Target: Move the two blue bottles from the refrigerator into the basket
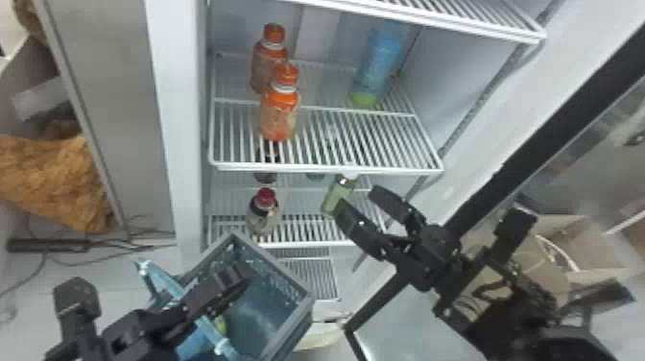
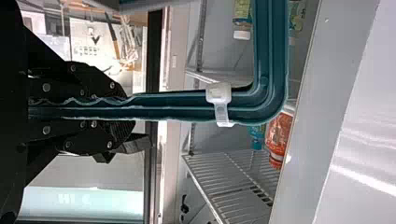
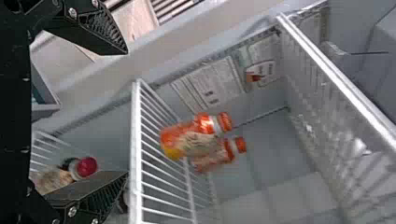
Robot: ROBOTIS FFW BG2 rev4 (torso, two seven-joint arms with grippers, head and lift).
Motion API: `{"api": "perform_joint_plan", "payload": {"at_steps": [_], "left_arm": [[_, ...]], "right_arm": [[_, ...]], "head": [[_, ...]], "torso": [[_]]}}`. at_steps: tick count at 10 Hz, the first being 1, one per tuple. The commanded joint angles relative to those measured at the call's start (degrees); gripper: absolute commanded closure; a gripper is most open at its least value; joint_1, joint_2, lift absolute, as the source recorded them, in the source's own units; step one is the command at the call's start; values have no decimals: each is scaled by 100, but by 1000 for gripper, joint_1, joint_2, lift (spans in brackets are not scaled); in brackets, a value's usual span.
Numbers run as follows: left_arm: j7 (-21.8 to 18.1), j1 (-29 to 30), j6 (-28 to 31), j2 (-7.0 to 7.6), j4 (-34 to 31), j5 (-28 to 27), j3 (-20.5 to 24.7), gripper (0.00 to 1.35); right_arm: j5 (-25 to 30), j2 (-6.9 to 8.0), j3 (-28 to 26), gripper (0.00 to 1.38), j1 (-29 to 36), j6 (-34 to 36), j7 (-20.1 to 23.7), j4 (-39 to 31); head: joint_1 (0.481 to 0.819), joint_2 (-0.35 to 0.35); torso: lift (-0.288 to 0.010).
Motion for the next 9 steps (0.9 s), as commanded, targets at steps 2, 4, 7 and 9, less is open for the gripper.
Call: {"api": "perform_joint_plan", "payload": {"at_steps": [2, 4, 7, 9], "left_arm": [[0, 59, 0, 29, 0, 28, -35, 1202], [0, 31, -42, 81, 0, 108, -126, 1202], [0, 59, -42, 99, 0, 131, -149, 1202], [0, 45, -42, 125, 0, 131, -160, 1202]], "right_arm": [[341, 113, -289, 139, -116, -345, -189, -178], [935, 245, -654, 142, -285, -781, -453, -333], [1072, 254, -757, 139, -735, -1245, -620, 188], [1095, 254, -654, 145, -1087, -1399, -813, 694]], "head": [[695, -326], [695, -350], [695, -350], [695, -350]], "torso": [[0], [0], [0], [0]]}}
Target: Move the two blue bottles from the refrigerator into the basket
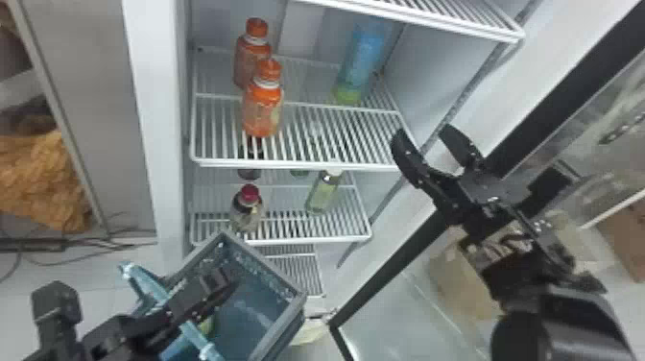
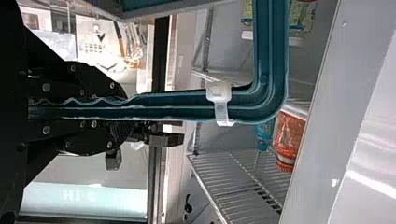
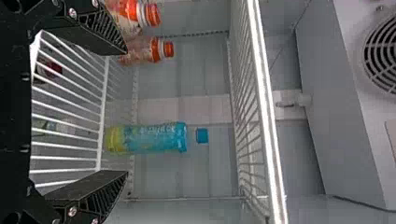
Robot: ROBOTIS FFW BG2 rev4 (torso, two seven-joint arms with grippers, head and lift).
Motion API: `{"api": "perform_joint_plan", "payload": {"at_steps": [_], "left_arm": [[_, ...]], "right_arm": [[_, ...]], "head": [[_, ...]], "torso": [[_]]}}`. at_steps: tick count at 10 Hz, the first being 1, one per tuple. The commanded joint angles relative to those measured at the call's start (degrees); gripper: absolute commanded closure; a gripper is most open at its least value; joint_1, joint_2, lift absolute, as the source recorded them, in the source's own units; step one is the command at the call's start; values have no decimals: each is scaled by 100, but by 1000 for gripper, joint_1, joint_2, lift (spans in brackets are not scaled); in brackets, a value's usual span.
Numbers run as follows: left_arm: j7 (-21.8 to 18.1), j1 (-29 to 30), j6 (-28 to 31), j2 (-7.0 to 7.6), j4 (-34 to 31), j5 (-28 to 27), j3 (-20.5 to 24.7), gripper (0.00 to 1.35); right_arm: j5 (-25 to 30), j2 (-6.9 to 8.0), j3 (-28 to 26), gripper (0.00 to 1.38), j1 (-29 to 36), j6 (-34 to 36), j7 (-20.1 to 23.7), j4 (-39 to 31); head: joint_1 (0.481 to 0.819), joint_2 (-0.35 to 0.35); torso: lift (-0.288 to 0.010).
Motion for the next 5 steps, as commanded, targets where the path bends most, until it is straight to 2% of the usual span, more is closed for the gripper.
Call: {"api": "perform_joint_plan", "payload": {"at_steps": [1, 5], "left_arm": [[0, -16, 0, 8, 0, 0, -15, 1202], [0, -16, 0, 8, 0, 11, -15, 1202]], "right_arm": [[-4, -9, 77, 140, -321, -146, -59, 423], [-49, -97, 282, 139, -1010, -244, -261, 1112]], "head": [[695, -350], [695, -350]], "torso": [[0], [0]]}}
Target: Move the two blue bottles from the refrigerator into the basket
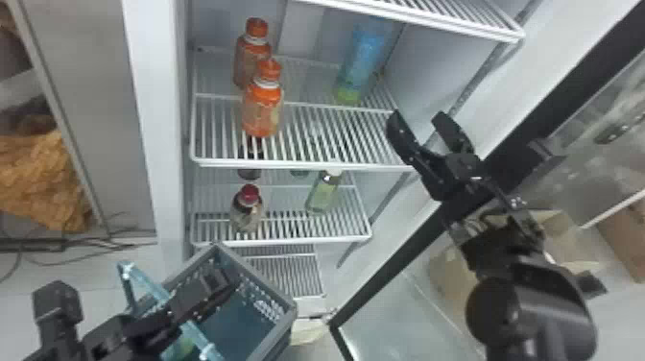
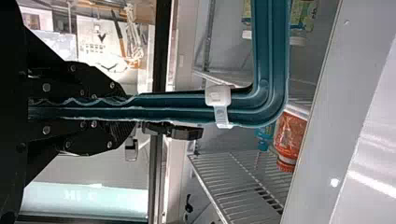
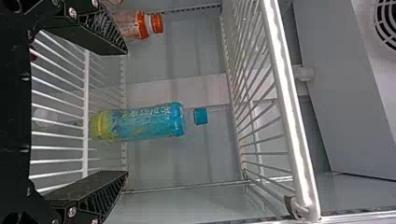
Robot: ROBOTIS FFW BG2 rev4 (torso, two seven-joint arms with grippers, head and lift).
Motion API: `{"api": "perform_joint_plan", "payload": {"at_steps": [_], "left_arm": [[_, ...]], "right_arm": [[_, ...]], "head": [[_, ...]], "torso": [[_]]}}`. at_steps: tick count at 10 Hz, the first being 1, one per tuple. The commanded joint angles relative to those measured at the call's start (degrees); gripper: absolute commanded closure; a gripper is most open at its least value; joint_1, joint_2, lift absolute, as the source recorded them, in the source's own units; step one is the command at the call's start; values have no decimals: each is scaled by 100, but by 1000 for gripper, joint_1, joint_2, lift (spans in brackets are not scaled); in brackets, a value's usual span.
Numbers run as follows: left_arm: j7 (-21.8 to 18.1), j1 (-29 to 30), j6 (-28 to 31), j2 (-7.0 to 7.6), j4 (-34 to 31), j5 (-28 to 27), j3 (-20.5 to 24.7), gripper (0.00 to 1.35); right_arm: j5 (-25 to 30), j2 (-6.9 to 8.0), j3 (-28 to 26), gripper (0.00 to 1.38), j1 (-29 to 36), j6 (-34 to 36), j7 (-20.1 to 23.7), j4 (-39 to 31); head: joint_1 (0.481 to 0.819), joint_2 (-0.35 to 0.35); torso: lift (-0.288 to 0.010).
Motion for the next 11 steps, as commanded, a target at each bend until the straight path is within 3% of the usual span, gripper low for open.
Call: {"api": "perform_joint_plan", "payload": {"at_steps": [1, 11], "left_arm": [[0, -21, 0, 0, 0, 0, 3, 1202], [0, -106, -14, 35, 0, 46, -43, 1202]], "right_arm": [[-21, -62, 151, 139, -331, -30, -29, 336], [242, -167, 779, 142, -1949, -73, -503, 1995]], "head": [[695, -350], [695, -350]], "torso": [[0], [0]]}}
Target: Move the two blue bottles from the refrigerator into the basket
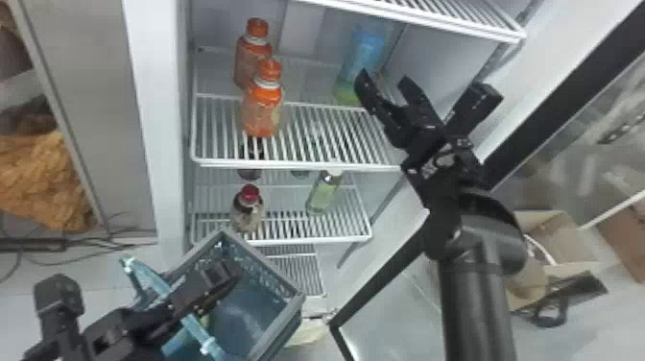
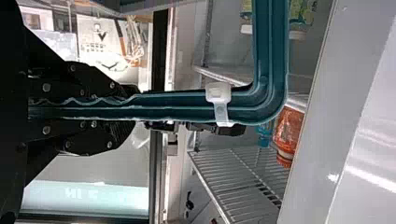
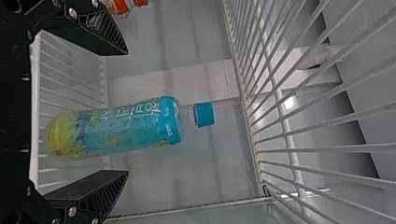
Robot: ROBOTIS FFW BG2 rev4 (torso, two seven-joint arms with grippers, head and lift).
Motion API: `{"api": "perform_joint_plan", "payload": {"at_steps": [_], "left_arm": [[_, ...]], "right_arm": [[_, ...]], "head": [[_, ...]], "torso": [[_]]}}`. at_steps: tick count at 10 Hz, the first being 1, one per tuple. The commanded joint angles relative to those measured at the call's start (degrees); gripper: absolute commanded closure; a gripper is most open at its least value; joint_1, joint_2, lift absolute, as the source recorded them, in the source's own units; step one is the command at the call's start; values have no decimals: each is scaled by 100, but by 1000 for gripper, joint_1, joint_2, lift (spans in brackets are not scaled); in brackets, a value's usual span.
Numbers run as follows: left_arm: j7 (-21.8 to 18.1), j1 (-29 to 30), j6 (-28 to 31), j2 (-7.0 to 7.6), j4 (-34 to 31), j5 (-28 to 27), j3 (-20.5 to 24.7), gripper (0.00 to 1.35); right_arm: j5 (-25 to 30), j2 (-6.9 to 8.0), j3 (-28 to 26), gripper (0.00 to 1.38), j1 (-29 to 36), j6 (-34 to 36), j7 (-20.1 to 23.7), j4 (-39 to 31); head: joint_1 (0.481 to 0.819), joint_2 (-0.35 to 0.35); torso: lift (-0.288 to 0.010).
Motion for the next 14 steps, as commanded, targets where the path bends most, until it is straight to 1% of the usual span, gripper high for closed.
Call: {"api": "perform_joint_plan", "payload": {"at_steps": [1, 6, 7, 10, 12, 14], "left_arm": [[0, -22, -14, 11, 0, 12, -13, 1202], [0, -78, -14, 38, 0, 35, -36, 1202], [0, -78, -14, 38, 0, 35, -36, 1202], [0, -107, -28, 47, 0, 35, -47, 1202], [0, -107, -28, 47, 0, 46, -47, 1202], [0, -92, -28, 47, 0, 46, -47, 1202]], "right_arm": [[20, -8, 92, 140, -266, 0, -36, 270], [123, -43, 320, 144, -927, 42, -247, 1001], [203, -43, 332, 144, -983, 155, -308, 1029], [351, -78, 366, 140, -1363, 225, -431, 1507], [351, -87, 503, 144, -1560, 253, -519, 1774], [386, -131, 663, 150, -1728, 310, -537, 2013]], "head": [[695, -350], [695, -347], [695, -341], [695, -340], [695, -337], [695, -323]], "torso": [[0], [0], [0], [0], [0], [0]]}}
